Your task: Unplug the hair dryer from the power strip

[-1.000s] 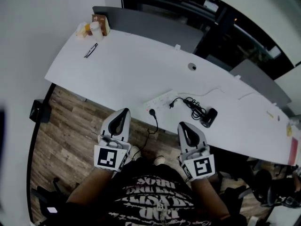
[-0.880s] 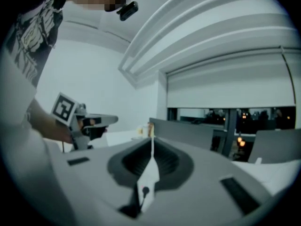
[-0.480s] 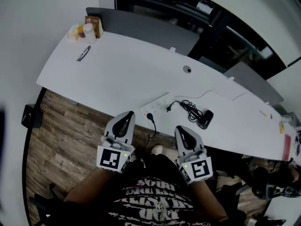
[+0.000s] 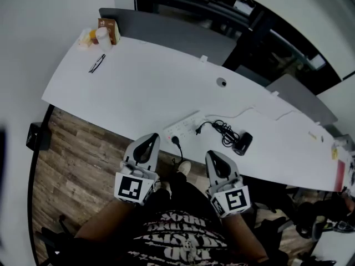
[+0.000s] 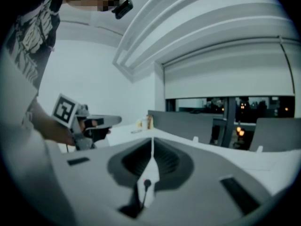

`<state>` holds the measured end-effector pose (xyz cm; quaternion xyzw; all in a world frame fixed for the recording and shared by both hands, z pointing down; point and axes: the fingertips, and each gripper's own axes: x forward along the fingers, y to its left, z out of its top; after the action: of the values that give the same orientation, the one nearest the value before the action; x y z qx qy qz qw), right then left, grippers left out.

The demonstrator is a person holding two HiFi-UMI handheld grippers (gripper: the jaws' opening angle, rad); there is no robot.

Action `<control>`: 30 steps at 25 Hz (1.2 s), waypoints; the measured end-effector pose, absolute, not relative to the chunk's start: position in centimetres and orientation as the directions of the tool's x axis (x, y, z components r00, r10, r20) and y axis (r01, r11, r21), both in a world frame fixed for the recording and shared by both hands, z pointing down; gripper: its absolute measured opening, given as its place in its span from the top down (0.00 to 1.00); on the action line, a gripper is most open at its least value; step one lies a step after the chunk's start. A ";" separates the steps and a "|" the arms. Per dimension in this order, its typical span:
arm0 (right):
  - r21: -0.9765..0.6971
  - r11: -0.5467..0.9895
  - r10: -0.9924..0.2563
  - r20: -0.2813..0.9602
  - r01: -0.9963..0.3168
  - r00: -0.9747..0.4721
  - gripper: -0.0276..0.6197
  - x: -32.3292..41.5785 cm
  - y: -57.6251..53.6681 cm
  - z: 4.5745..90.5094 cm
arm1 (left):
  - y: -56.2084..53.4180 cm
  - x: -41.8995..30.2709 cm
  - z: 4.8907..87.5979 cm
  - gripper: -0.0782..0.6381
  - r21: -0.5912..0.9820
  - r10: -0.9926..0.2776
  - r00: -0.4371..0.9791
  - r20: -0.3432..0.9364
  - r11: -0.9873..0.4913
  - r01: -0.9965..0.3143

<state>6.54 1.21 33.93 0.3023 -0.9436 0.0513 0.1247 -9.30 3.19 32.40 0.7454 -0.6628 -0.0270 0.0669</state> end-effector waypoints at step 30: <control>-0.446 0.793 -0.114 0.560 -0.414 -0.821 0.72 6.2 -10.5 56.6 | -6.5 -5.1 50.7 0.86 0.138 -0.884 0.150 0.442 -0.098 -0.986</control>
<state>6.23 -10.48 56.56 0.1450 -0.9099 0.2870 0.2620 -5.12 -6.55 50.70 0.7304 -0.6400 0.1245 0.2035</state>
